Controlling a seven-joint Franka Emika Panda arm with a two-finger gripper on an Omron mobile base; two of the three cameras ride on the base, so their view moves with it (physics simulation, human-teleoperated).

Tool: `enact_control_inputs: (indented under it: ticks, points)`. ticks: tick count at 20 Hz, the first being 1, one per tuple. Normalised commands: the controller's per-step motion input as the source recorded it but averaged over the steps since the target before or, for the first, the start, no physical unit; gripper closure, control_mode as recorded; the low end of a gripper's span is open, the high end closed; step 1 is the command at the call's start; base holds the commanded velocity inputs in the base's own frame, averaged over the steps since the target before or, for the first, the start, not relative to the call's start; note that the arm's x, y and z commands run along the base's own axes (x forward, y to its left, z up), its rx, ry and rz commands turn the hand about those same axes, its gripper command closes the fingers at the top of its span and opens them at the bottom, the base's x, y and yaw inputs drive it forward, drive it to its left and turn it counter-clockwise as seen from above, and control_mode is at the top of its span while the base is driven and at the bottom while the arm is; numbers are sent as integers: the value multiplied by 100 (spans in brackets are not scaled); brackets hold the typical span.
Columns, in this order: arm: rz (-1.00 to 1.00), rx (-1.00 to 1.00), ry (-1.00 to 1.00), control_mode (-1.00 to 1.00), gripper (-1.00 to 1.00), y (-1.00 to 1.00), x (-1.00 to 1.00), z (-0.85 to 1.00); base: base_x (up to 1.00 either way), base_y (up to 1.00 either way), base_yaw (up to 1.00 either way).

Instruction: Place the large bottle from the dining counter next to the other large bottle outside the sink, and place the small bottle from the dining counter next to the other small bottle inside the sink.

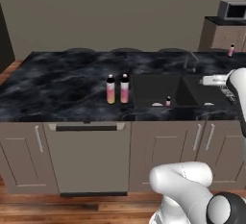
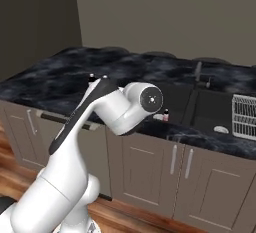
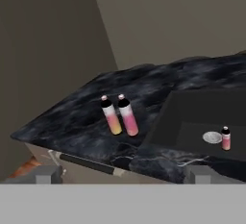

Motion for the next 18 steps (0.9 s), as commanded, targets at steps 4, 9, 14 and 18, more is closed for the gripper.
enact_control_inputs:
  ticks: [4, 9, 14, 18]
  points:
    - [0, 0, 0, 100, -100, 0, 0, 0, 10, -82, 0]
    - [0, 0, 0, 100, -100, 0, 0, 0, 10, -87, 0]
    - [0, 0, 0, 100, -100, 0, 0, 0, 14, -88, 0]
    - [0, 0, 0, 100, -100, 0, 0, 0, 18, -92, 0]
